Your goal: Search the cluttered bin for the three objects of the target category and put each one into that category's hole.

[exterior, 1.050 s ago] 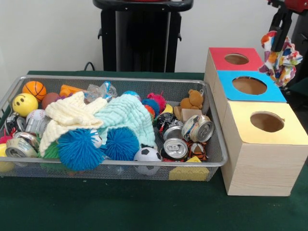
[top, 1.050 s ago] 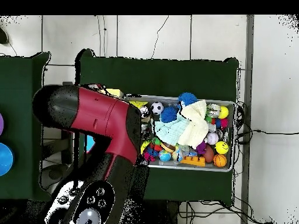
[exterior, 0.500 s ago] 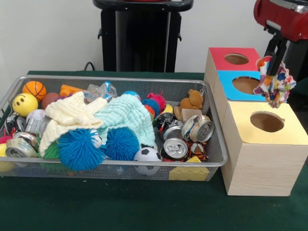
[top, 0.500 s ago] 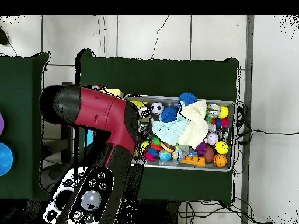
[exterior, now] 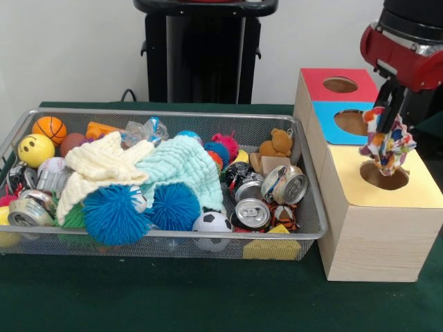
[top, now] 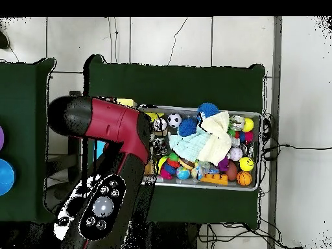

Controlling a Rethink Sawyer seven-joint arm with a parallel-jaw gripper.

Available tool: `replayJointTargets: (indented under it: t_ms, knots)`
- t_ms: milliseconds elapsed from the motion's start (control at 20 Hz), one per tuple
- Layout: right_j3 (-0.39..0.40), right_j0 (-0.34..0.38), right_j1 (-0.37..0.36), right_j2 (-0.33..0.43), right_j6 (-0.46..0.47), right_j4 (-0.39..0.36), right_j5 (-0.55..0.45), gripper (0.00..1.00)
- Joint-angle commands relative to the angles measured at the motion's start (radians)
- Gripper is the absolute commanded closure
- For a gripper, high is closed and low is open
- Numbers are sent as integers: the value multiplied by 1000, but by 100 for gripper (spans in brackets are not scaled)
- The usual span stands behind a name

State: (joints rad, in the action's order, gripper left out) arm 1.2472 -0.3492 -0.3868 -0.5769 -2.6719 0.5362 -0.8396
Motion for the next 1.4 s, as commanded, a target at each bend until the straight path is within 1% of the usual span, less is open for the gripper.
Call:
replayJointTargets:
  t_ms: [50, 150, 450, 650, 900, 1200, 1400]
  knots:
    - [-26, 6, 56, 101, -130, -27, 6, 100]
    - [-40, 1, 66, 93, -140, -29, -7, 100]
    - [-74, -21, 108, 76, -199, -12, 8, 100]
    - [-89, -27, 123, 69, -211, -8, 9, 100]
    - [-97, -20, 133, 74, -192, -6, 18, 100]
    - [-136, -6, 163, 67, -152, -31, -17, 100]
    - [-167, 18, 182, 70, -93, -57, -48, 100]
